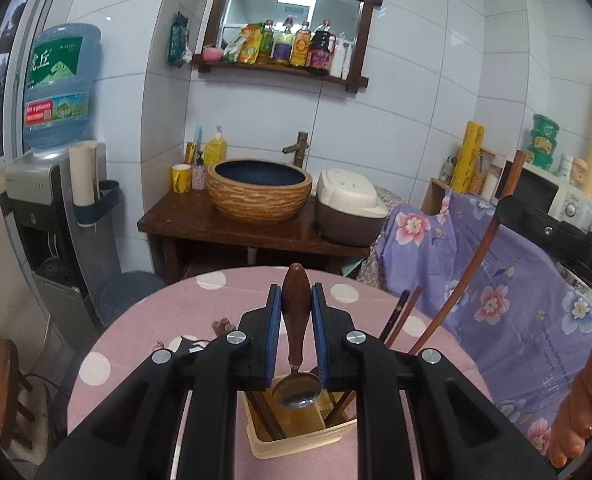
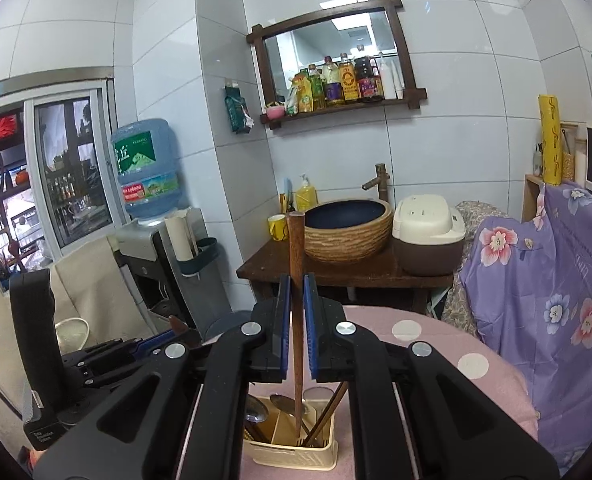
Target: Organize utensils
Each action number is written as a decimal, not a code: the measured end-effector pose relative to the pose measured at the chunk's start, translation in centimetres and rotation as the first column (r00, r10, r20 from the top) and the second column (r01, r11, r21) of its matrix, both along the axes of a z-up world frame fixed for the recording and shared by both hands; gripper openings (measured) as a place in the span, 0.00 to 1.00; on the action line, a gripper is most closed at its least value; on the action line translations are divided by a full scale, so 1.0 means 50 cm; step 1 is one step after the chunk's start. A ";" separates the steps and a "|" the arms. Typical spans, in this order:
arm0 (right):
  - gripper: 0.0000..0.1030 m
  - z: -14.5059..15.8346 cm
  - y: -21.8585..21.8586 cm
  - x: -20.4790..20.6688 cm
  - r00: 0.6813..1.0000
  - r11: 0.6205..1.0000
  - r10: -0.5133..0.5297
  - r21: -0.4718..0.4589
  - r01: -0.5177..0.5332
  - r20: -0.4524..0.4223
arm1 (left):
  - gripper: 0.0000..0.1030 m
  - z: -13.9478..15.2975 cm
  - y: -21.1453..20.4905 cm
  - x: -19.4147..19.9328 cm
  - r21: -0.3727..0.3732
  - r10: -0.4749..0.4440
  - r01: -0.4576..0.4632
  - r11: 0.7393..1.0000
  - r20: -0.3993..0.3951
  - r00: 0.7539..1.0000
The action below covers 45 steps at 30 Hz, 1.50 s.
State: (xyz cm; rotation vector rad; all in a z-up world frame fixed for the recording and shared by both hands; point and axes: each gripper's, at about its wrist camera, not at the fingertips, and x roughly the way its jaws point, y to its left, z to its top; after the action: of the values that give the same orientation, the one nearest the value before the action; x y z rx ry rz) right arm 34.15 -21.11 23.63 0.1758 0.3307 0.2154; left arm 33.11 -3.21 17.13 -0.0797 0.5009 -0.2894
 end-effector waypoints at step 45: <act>0.94 -0.427 -0.055 -0.228 0.969 0.982 -0.144 -0.152 0.114 -0.201 | 0.95 -0.279 0.098 -0.265 0.037 0.090 -0.096 0.995 0.124 0.988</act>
State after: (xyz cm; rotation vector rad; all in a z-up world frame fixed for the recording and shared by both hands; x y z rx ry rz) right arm 22.74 -23.87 2.27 0.0809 0.5428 0.0436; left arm 19.87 1.68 3.18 -0.0431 0.3806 -0.1907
